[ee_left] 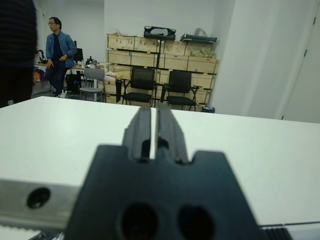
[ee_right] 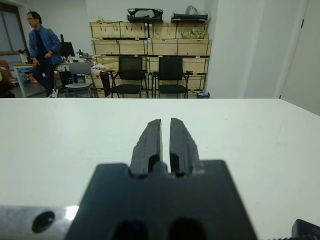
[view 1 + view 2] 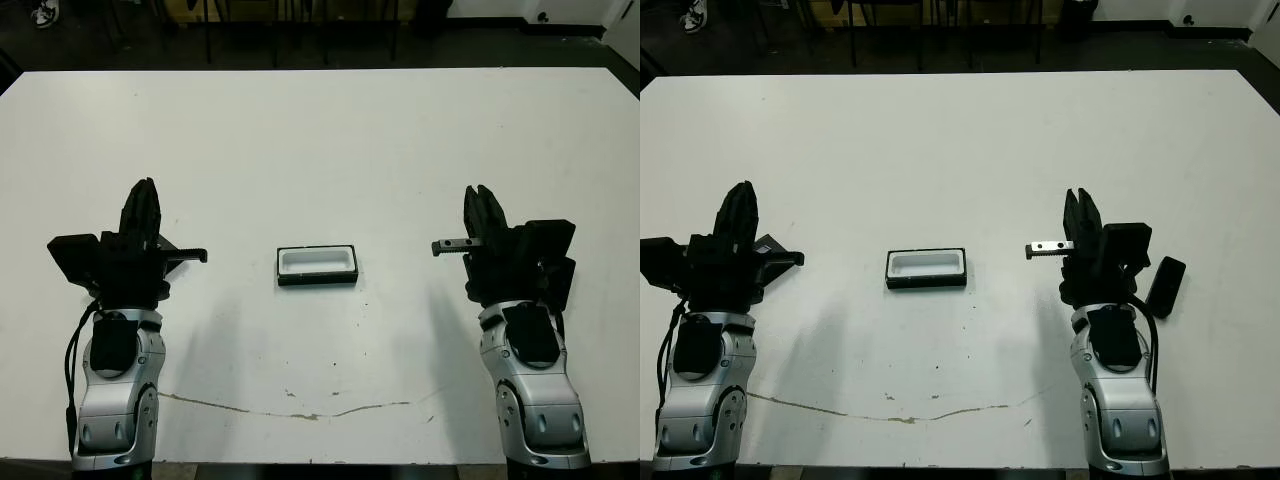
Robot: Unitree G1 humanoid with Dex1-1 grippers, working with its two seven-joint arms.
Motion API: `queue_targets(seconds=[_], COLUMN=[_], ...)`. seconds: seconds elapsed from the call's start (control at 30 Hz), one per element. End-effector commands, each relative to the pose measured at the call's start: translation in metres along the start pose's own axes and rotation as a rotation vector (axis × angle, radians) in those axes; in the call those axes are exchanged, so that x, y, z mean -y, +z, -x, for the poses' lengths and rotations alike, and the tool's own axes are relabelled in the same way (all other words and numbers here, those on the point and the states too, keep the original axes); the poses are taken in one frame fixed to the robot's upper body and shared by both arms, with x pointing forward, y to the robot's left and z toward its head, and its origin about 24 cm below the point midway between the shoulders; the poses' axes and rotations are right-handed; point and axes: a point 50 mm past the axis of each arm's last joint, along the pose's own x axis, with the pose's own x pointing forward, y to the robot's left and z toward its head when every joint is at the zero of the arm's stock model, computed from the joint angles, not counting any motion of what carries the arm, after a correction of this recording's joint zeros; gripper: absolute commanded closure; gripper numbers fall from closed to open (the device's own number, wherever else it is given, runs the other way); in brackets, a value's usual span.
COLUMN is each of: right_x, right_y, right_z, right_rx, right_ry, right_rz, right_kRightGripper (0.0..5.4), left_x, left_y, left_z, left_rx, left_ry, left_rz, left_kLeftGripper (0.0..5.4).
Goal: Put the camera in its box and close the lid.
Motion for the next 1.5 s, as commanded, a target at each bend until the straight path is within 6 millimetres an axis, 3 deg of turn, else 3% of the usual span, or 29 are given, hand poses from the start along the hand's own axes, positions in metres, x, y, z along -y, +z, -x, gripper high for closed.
queue_targets(seconds=[0.03,0.37,0.73,0.87,1.5], right_x=[0.000,0.001,0.007,0.012,0.043], right_y=[-0.005,-0.010,0.011,0.009,-0.033], right_z=[0.000,0.006,0.029,0.030,0.039], right_rx=[-0.030,-0.065,-0.047,-0.090,-0.235], right_ry=[-0.006,0.001,-0.170,-0.242,-0.523], right_rz=[-0.002,0.013,-0.029,-0.040,0.141], right_kRightGripper=[5.40,5.40,5.24,4.74,1.42], left_x=[-0.001,0.002,0.004,0.005,-0.002], left_y=[-0.005,-0.006,-0.009,-0.010,-0.015], left_z=[0.003,0.009,0.011,0.012,0.016], left_rx=[-0.033,-0.061,-0.080,-0.086,-0.099], left_ry=[0.004,-0.025,-0.045,-0.045,-0.076], left_rz=[0.003,0.005,0.023,0.035,0.070], left_kLeftGripper=[5.39,5.39,5.40,5.40,5.40])
